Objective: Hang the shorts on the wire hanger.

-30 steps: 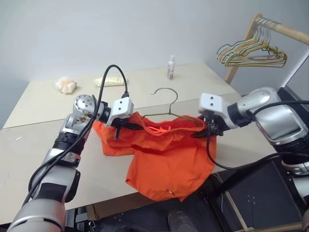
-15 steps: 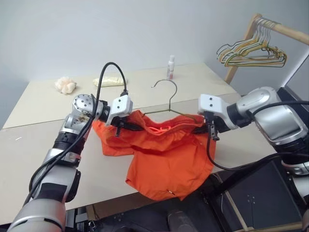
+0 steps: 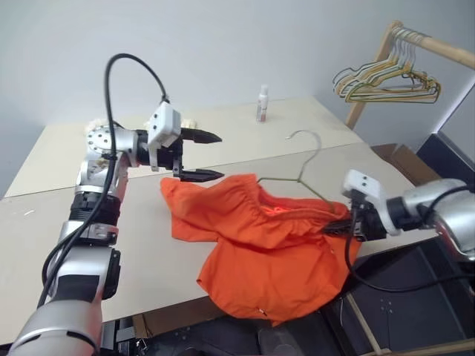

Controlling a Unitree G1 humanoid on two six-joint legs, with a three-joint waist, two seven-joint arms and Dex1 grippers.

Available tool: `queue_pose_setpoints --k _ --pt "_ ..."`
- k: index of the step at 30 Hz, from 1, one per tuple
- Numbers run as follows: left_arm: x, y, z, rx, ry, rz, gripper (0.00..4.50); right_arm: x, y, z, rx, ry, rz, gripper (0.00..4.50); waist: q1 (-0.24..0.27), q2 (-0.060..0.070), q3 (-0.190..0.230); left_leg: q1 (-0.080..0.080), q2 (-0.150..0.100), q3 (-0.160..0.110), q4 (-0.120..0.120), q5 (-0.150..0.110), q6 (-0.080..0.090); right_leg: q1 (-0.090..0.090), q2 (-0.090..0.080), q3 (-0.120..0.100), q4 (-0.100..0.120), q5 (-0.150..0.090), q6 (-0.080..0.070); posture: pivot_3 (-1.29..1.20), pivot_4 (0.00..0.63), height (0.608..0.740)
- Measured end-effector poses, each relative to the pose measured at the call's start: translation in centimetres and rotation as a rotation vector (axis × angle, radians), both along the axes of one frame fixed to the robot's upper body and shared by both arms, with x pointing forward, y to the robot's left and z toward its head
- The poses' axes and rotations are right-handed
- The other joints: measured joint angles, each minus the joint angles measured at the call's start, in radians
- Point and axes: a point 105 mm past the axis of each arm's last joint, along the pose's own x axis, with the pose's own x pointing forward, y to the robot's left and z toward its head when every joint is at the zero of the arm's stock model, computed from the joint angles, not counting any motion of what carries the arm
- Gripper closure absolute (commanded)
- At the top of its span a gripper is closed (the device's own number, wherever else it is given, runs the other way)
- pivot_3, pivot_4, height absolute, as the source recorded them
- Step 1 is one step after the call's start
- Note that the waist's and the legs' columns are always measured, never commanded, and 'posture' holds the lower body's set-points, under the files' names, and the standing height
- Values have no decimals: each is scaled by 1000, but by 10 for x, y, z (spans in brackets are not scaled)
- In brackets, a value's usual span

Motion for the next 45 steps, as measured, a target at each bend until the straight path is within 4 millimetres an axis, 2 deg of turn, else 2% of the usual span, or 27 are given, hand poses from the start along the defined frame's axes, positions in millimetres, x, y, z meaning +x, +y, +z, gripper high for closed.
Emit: queue_pose_setpoints --k 2,4,9,12,17,24,33,34,40,45 --pt "-2 -1 5 -57 12 29 27 -3 -12 7 25 -21 -107 4500 0 0 0 0 0 0 0 0 0 0 0 0 0 0 0 -304 0 740" --pt "-7 -11 15 -147 9 51 27 -8 -23 15 69 -46 -233 4500 4 0 0 0 0 -1 0 0 0 1 0 0 0 0 0 -320 0 740" --pt "-24 -35 42 -356 19 70 27 -18 -47 14 158 -56 -525 4500 11 0 -1 0 0 -2 0 0 0 1 0 2 0 0 0 -346 0 740" --pt "-28 -44 52 -438 49 85 27 -14 -67 14 175 -118 -697 4500 6 3 -3 1 -1 -1 -1 0 0 3 1 3 -1 0 0 -357 0 740" --pt "-31 -46 60 -522 126 84 27 -4 -105 12 147 -179 -986 4500 -14 7 -5 6 -1 -1 -3 0 0 11 2 4 -7 0 1 -359 0 740" --pt "-39 -46 70 -557 127 75 27 10 -141 31 180 -264 -1309 4500 -35 9 -6 12 0 -1 -5 0 0 19 3 4 -14 -1 1 -354 0 740" --pt "-43 -47 66 -566 140 87 27 26 -175 55 252 -192 -1560 4500 -46 11 -6 18 -1 -2 -6 0 1 30 4 5 -23 -1 2 -351 0 740" --pt "-43 -47 66 -566 140 87 27 25 -180 59 261 -184 -1587 4500 -46 11 -6 18 -1 -2 -7 0 1 31 5 4 -29 -1 2 -351 0 740" --pt "-43 -48 66 -563 138 86 27 22 -200 73 342 -117 -1684 4500 -47 12 -6 19 -1 -1 -7 0 1 32 5 5 -31 -1 2 -347 0 740" --pt "-43 -50 64 -557 140 82 27 10 -218 74 411 -29 -1786 4500 -43 13 -6 19 -1 -1 -9 0 1 32 5 5 -32 -1 2 -346 0 740"
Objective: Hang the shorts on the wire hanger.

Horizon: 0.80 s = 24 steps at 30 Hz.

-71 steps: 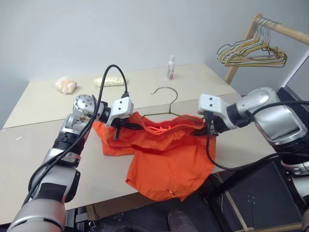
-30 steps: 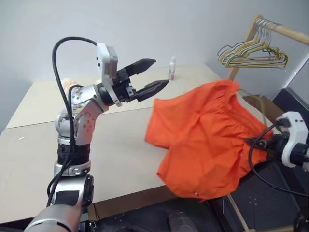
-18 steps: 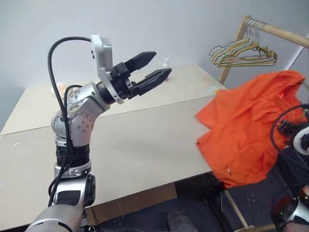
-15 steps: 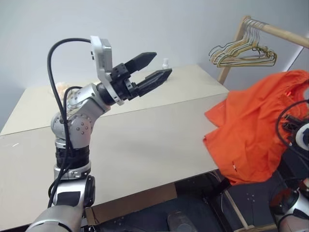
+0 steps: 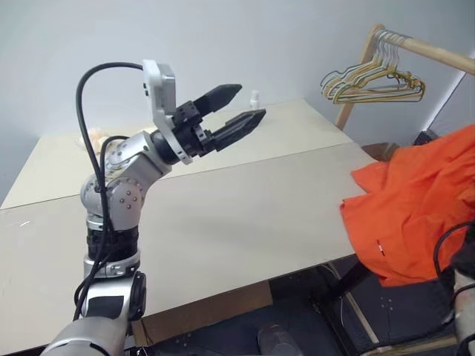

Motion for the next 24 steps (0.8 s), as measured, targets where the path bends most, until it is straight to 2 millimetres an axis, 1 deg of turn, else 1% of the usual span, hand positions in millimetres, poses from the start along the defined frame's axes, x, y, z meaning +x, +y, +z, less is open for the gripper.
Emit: queue_pose_setpoints --k 2,6,8,9,12,13,15,17,19,20,21,24 --pt "0 1 -1 0 3 3 27 -6 -6 -4 25 23 -30 4500 5 0 0 0 0 0 -1 0 0 0 0 0 -1 0 0 -346 0 740" --pt "0 0 -4 2 9 3 27 -7 -9 -9 31 52 -48 4500 5 0 0 1 0 2 -1 0 0 1 1 2 -1 0 0 -343 0 740" --pt "0 0 -4 2 5 3 0 -7 -9 -11 28 59 -55 3897 7 0 0 1 0 2 -1 0 0 1 1 2 -1 0 0 -340 0 740" --pt "0 1 -3 2 2 5 0 -6 -9 -12 27 63 -55 3709 7 0 0 1 0 2 -1 0 0 1 1 2 -1 0 0 -340 0 740" --pt "-2 0 -2 6 -9 4 0 -2 -4 -20 25 84 -39 2690 8 1 0 1 0 2 -1 0 0 1 1 2 -1 0 0 -331 0 740" --pt "-2 0 -2 7 -11 3 0 -2 -5 -20 0 99 -45 2300 10 1 0 1 0 2 -1 0 0 1 1 2 -1 0 0 -331 0 740" --pt "-2 1 -2 11 -11 8 0 -4 -9 -17 -52 108 -67 1600 13 4 1 1 0 2 -1 0 0 1 1 2 -1 0 0 -329 0 740" --pt "-2 2 -3 14 -7 13 0 -4 -12 -8 -113 97 -83 909 16 5 0 1 0 2 -1 0 0 1 1 2 -1 0 0 -326 0 740" --pt "-1 3 -4 15 -6 19 0 -6 -18 1 -224 110 -115 201 16 5 0 1 0 2 -1 0 0 1 1 2 -1 0 0 -323 0 740" --pt "-1 3 -4 15 -5 21 0 -7 -20 4 -276 118 -129 7 15 5 0 1 0 2 -1 0 0 1 1 2 -1 0 0 -323 0 740" --pt "-1 3 -4 15 -5 23 0 -9 -22 7 -320 126 -142 7 15 5 0 1 0 2 -1 0 0 1 1 2 -1 0 0 -322 0 740" --pt "0 4 -4 14 -1 34 0 -12 -28 24 -556 144 -209 7 14 5 0 2 0 2 -1 0 0 0 1 2 0 0 0 -321 0 740"
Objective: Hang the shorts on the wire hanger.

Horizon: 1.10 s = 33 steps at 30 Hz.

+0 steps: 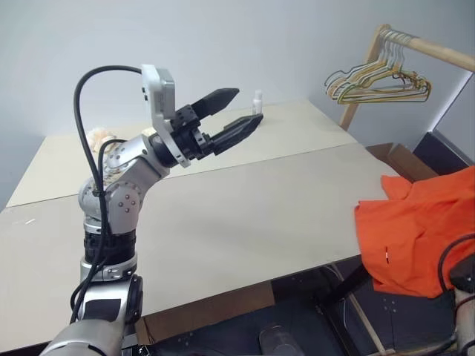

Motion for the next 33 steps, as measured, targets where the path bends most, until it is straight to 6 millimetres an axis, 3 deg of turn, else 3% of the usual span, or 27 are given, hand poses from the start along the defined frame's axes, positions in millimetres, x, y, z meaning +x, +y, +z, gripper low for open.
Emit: queue_pose_setpoints --k 2,5,9,12,15,18,20,23,25,29,33 --pt "1 0 0 -2 1 9 0 -1 1 24 -242 -26 -51 7 -1 0 0 1 0 0 0 0 0 0 0 0 0 0 0 -310 0 740" --pt "3 1 -2 -2 2 39 0 -2 12 62 -462 -174 -78 7 -2 2 -1 1 0 0 0 0 0 0 0 1 1 0 0 -295 0 740" --pt "9 6 -8 -5 17 110 0 -5 56 120 -760 -445 12 7 -1 2 -1 2 0 0 0 0 0 0 0 0 1 0 0 -272 0 740" --pt "13 13 -16 21 30 183 0 8 101 138 -876 -572 237 7 -1 1 -1 3 0 0 0 0 0 1 0 0 1 0 0 -247 0 740" --pt "21 25 -34 86 39 325 0 42 162 118 -777 -655 643 7 -1 0 -1 8 1 -1 -2 0 0 5 1 0 0 0 0 -240 0 740" --pt "19 34 -56 141 55 384 0 71 226 69 -595 -618 1013 7 11 -2 0 9 1 -2 -4 0 0 6 1 0 0 0 0 -176 0 740" --pt "12 41 -69 206 64 380 0 76 268 25 -530 -499 1275 7 33 -2 0 6 1 -2 -5 0 0 2 0 0 1 0 0 -139 0 740" --pt "-2 51 -83 308 76 352 0 62 315 -37 -427 -335 1632 7 80 -3 0 0 1 -2 -5 0 -1 -3 0 -1 3 0 0 -90 0 740" --pt "-14 59 -92 381 84 334 0 53 328 -47 -380 -307 1784 7 119 -2 2 -1 0 -2 -4 0 -1 -4 -2 -1 2 0 0 -69 0 740" --pt "-39 77 -109 489 126 311 0 45 329 -34 -393 -292 1977 7 195 -11 7 3 1 -2 -4 0 -1 -3 -1 -2 1 0 -1 -39 0 740" --pt "-56 84 -116 538 150 274 0 38 330 -38 -362 -245 2101 7 251 -13 8 4 2 -1 -5 1 -2 -3 -1 -2 1 0 -3 -17 0 740"
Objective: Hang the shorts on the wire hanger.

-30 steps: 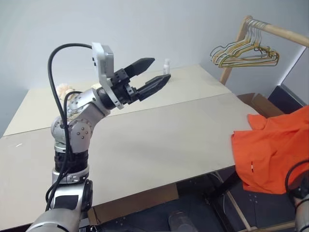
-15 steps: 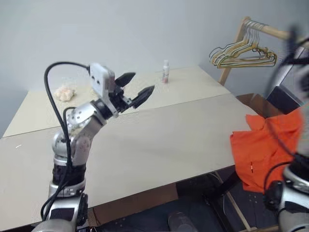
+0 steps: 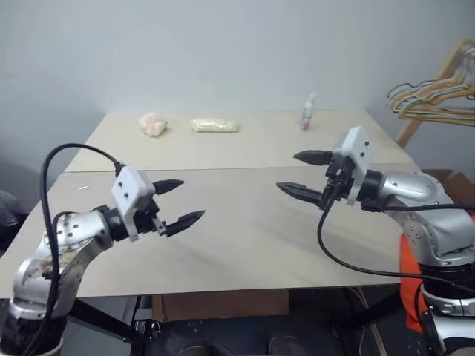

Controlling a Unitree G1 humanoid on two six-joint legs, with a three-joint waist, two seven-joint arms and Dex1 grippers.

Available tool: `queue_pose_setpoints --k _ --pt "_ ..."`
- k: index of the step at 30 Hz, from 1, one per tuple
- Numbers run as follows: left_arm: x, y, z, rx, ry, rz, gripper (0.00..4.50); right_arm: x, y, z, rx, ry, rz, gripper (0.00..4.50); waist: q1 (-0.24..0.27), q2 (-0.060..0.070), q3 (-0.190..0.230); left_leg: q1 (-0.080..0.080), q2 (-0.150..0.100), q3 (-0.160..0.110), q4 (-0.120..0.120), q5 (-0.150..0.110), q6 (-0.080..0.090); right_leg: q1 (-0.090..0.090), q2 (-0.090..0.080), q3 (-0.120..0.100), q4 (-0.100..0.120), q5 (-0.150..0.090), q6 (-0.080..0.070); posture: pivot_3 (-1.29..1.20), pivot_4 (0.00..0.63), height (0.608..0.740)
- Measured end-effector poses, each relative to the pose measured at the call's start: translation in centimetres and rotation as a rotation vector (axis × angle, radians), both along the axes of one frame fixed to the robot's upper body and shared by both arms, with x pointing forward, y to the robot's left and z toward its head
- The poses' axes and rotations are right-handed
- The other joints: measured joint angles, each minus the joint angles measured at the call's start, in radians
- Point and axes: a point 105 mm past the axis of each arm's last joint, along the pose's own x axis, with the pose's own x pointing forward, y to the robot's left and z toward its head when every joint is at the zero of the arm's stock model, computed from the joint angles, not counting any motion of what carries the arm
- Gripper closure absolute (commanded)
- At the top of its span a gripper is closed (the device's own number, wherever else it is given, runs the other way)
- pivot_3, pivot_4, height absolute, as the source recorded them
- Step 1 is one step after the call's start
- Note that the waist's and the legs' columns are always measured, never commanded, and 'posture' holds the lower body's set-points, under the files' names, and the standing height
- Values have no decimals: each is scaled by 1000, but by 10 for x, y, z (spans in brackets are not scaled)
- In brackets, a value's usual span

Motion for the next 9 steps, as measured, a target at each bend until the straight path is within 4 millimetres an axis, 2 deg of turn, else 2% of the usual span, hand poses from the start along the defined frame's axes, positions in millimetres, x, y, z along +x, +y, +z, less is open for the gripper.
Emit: queue_pose_setpoints --k 3,9 --pt "-2 1 2 4 -5 -5 0 -1 2 -4 -10 20 38 7 40 -1 0 0 0 0 0 0 -1 -1 -1 0 0 0 -1 -15 0 740" --pt "-2 2 4 0 -10 -2 0 -1 4 -4 -33 -2 52 7 72 -2 0 -10 -1 2 -1 2 -3 -13 -1 0 2 1 -2 -6 0 740"
